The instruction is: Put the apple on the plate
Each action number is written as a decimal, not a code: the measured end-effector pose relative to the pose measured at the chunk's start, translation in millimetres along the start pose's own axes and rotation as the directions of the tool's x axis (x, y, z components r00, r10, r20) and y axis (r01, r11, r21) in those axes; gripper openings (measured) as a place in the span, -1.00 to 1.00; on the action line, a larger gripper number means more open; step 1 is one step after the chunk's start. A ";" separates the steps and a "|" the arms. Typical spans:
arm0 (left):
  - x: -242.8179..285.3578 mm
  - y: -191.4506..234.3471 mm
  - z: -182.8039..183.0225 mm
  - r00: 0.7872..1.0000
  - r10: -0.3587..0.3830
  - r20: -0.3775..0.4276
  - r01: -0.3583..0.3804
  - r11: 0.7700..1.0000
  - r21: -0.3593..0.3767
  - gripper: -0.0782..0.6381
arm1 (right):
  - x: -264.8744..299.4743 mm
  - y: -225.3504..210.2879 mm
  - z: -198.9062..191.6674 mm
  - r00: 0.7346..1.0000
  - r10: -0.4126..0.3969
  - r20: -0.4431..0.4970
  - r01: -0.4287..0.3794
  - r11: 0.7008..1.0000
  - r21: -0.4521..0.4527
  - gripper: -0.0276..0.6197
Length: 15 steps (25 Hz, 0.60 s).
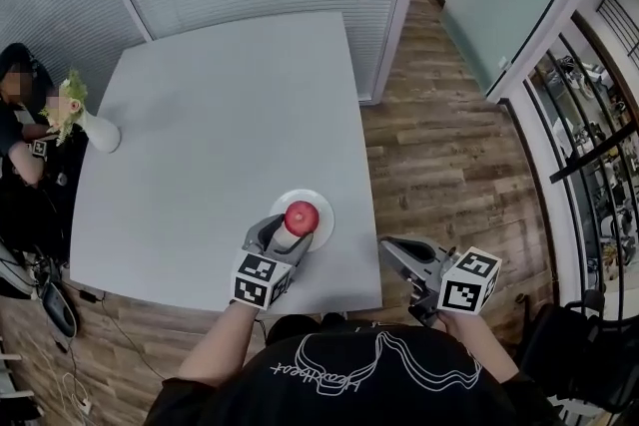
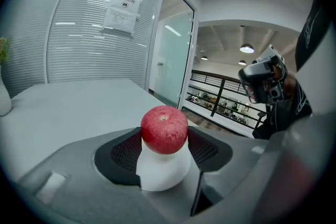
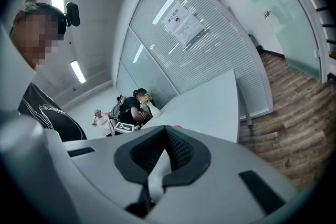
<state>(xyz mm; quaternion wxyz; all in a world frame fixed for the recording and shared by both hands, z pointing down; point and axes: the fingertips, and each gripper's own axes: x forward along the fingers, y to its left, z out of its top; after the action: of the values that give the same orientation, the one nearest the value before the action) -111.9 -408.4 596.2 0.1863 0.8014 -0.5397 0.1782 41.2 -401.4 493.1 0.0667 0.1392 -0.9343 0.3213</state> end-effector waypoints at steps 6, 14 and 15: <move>16.5 5.5 -17.6 0.998 0.027 -0.051 -0.026 1.000 0.017 0.00 | 5.0 -11.8 -1.0 1.000 0.006 -0.027 -0.006 1.000 0.005 -0.89; 25.6 10.2 -29.7 0.994 0.055 -0.095 -0.050 0.998 0.045 0.00 | 6.4 -23.4 -1.5 0.999 0.003 -0.039 -0.002 1.000 0.024 -0.89; 26.7 10.1 -30.8 0.993 0.056 -0.102 -0.051 0.998 0.046 0.00 | 6.4 -24.5 -1.3 0.999 0.004 -0.040 -0.003 1.000 0.027 -0.89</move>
<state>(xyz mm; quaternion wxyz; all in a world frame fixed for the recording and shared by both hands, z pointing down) -114.5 -418.1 637.0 0.1919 0.7802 -0.5467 0.2358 42.5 -420.5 509.7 0.0831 0.1319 -0.9286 0.3366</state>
